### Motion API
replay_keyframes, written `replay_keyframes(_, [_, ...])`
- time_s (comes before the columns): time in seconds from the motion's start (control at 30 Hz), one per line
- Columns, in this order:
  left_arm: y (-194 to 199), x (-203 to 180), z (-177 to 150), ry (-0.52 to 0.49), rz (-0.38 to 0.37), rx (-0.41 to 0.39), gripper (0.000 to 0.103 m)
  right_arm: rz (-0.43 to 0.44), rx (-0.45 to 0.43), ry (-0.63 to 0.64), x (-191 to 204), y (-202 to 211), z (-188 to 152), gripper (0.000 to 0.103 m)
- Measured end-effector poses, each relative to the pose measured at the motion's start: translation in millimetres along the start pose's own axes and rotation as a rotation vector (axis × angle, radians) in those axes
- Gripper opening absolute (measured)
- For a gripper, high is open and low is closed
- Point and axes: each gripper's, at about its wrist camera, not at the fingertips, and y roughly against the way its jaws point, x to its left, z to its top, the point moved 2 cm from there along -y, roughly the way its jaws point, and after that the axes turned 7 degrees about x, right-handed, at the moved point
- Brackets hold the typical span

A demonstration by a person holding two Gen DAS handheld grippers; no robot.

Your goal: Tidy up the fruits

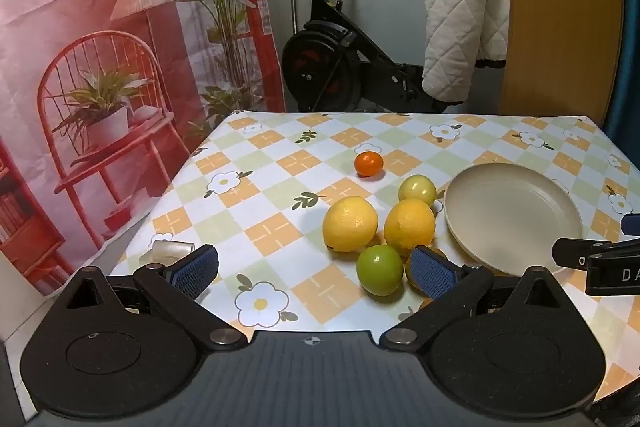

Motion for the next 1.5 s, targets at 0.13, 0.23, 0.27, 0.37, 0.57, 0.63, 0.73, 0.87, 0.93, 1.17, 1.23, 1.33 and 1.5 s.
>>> replay_keyframes(0.13, [-0.3, 0.6, 0.1, 0.002, -0.001, 0.005, 0.103, -0.003, 0.003, 0.001, -0.9, -0.7, 0.2, 0.103])
replay_keyframes(0.23, [-0.3, 2.0, 0.2, 0.002, -0.009, 0.010, 0.103, -0.004, 0.003, 0.002, -1.5, -1.1, 0.3, 0.103])
replay_keyframes(0.27, [-0.2, 2.5, 0.2, 0.002, -0.011, 0.011, 0.103, -0.004, 0.003, 0.002, -1.8, -1.3, 0.3, 0.103])
replay_keyframes(0.37, [-0.4, 0.4, 2.4, -0.003, -0.007, 0.010, 0.103, -0.002, 0.004, 0.002, -2.1, -1.5, 0.5, 0.103])
replay_keyframes(0.57, [-2.9, -0.2, 0.1, -0.005, -0.007, 0.013, 0.103, -0.003, 0.004, 0.001, -3.0, -1.6, 0.9, 0.103])
replay_keyframes(0.63, [-2.8, -0.5, 0.4, -0.005, -0.008, 0.014, 0.103, -0.002, 0.005, 0.001, -3.1, -1.6, 0.9, 0.103])
replay_keyframes(0.73, [-2.9, -0.5, 0.3, -0.005, -0.009, 0.015, 0.103, -0.002, 0.004, 0.002, -3.0, -1.3, 0.8, 0.103])
replay_keyframes(0.87, [-3.5, -0.8, 0.2, -0.002, -0.016, 0.017, 0.103, -0.002, 0.003, 0.002, -2.9, -1.1, 0.8, 0.103])
replay_keyframes(0.93, [-3.4, -0.9, 0.0, -0.001, -0.017, 0.016, 0.103, -0.002, 0.003, 0.002, -2.8, -0.9, 0.7, 0.103])
replay_keyframes(1.17, [-3.6, -1.0, 0.6, 0.004, -0.020, 0.021, 0.103, -0.002, 0.002, 0.003, -2.0, -0.4, 1.2, 0.103])
replay_keyframes(1.23, [-3.6, -1.0, 0.7, 0.004, -0.022, 0.022, 0.103, -0.002, 0.003, 0.003, -1.8, -0.3, 1.4, 0.103])
replay_keyframes(1.33, [-3.4, -1.3, 0.8, 0.005, -0.024, 0.023, 0.103, -0.002, 0.002, 0.004, -1.8, -0.3, 1.6, 0.103])
replay_keyframes(1.5, [-3.4, -1.5, 0.9, 0.005, -0.024, 0.023, 0.103, -0.003, 0.002, 0.005, -1.7, -0.1, 1.5, 0.103])
